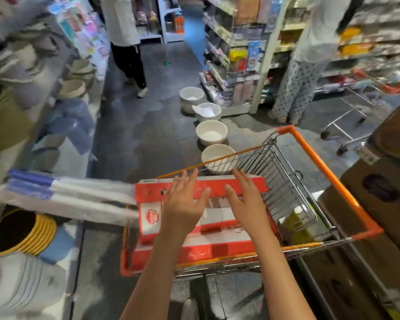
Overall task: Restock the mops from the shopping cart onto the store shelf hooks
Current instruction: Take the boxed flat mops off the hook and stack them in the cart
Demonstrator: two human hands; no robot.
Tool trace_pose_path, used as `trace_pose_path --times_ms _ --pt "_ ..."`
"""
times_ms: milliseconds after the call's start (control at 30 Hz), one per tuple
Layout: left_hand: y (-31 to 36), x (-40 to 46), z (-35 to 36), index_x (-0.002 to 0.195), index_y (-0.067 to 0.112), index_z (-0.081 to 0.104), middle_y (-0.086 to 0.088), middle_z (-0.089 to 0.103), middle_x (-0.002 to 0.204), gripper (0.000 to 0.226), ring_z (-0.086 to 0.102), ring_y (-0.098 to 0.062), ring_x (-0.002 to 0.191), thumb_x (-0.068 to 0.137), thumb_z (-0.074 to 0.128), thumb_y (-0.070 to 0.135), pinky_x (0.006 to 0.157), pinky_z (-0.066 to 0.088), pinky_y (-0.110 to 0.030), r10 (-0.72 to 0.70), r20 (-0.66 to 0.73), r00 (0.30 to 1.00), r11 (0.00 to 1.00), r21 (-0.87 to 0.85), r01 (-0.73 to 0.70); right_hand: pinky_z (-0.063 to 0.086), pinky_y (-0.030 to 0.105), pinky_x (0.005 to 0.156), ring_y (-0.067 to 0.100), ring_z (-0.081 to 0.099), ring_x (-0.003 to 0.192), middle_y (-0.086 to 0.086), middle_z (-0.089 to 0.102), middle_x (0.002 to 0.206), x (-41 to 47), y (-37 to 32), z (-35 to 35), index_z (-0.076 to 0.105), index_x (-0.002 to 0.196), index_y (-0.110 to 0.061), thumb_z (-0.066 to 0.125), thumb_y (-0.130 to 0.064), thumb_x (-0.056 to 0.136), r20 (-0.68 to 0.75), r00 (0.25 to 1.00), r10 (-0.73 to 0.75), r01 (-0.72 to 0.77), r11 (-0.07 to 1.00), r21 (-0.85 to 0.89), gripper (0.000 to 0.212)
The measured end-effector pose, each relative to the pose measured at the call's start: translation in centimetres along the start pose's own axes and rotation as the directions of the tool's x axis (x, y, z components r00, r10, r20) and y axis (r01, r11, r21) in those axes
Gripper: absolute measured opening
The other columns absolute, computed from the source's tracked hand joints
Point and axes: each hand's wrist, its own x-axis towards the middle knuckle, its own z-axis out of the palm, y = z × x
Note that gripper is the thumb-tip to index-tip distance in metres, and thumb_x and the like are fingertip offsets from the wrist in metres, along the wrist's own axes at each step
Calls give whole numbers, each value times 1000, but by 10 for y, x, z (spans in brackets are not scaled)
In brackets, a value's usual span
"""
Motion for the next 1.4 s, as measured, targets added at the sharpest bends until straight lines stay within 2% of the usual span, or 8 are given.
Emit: trace_pose_path --times_ms 133,267,433,500,633,867,1133,1400 --pt "-15 47 28 149 14 47 -12 48 152 65 42 -29 143 97 44 54 119 31 -45 5 108 994 1000 17 -7 33 33 115 17 40 141 3 46 153 34 32 31 40 152 -18 54 -36 102 -10 973 232 -230 969 88 56" --pt "-33 71 59 143 18 52 -5 52 148 53 48 -23 135 102 45 51 109 34 -38 -229 330 916 939 -172 297 35 41 115 23 39 143 8 41 156 56 64 56 35 154 -14 54 -38 102 11 870 493 -482 846 228 60" --pt "-39 88 102 141 17 53 -2 61 123 58 55 -25 117 98 50 57 102 44 -44 -493 556 669 472 -475 743 38 48 114 24 42 139 6 41 154 76 98 70 34 153 -15 58 -42 98 38 745 666 -616 664 424 66" --pt "-36 96 118 149 17 42 -12 53 138 69 51 -31 125 96 52 60 104 42 -46 -528 630 569 284 -500 818 39 53 112 25 44 136 6 44 150 87 112 72 34 153 -14 61 -45 96 59 699 713 -646 594 480 69" --pt "-26 116 145 157 19 27 -22 29 159 85 37 -37 143 91 56 64 116 34 -51 -522 727 447 -3 -526 851 46 50 105 20 52 116 -2 53 130 112 137 69 44 143 -18 63 -45 95 139 651 746 -676 487 554 58" --pt "-16 140 186 152 11 34 -24 40 152 88 37 -39 143 86 66 60 120 28 -51 -601 726 335 -372 -625 686 55 48 97 26 67 105 10 69 118 149 175 74 58 128 -12 76 -45 82 253 564 786 -696 287 658 60" --pt "-15 156 214 125 14 44 -21 56 117 51 56 -40 122 91 71 40 93 50 -51 -667 686 289 -519 -707 481 58 52 86 36 66 109 18 66 122 173 197 81 49 134 -9 80 -27 84 421 425 801 -683 -22 730 61" --pt "-12 154 221 144 14 41 -17 56 120 64 59 -31 100 92 70 37 88 52 -51 -765 574 293 -408 -783 469 59 60 77 40 67 101 20 63 120 176 201 89 45 134 -8 86 -25 76 415 387 824 -682 -48 730 73"
